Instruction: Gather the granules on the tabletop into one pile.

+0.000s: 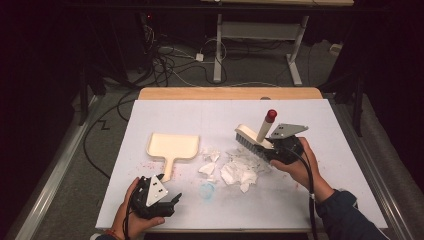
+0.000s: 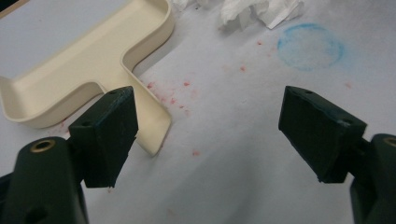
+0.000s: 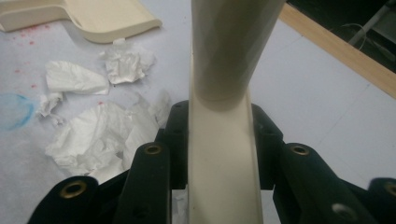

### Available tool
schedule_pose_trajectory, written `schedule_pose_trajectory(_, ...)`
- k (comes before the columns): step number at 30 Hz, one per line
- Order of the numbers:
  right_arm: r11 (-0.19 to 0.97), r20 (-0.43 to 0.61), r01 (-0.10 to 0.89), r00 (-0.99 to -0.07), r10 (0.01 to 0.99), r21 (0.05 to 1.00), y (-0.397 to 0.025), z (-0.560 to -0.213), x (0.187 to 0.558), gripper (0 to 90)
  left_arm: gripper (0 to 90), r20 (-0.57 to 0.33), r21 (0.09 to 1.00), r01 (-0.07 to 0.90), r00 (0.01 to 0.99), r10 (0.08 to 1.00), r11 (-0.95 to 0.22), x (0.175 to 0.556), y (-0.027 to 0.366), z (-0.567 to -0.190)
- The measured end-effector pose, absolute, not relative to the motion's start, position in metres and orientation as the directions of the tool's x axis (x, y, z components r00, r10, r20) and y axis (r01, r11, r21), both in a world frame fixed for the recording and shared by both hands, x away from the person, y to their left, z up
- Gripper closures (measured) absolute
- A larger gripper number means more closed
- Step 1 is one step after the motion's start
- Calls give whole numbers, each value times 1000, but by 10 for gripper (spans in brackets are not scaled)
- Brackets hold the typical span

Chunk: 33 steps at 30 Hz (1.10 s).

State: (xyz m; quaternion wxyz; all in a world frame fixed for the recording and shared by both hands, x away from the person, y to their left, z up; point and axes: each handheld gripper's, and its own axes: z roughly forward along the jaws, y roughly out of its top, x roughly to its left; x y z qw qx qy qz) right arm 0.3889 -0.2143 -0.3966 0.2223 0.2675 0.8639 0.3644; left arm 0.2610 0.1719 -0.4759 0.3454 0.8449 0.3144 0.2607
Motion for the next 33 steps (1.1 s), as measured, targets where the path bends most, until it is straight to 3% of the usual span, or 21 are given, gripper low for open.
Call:
schedule_pose_trajectory(13, 524, -189, 312, -692, 697, 792, -250, -382, 381, 682, 187, 217, 741, 362, 668, 712, -565, 260, 170, -476)
schedule_pose_trajectory(23, 591, -274, 392, -618, 737, 705, -255, -410, 398, 682, 187, 225, 740, 355, 669, 708, -571, 260, 170, -476)
schedule_pose_trajectory(33, 618, -257, 384, -667, 700, 686, -238, -421, 395, 681, 187, 227, 744, 352, 667, 710, -569, 259, 170, -475)
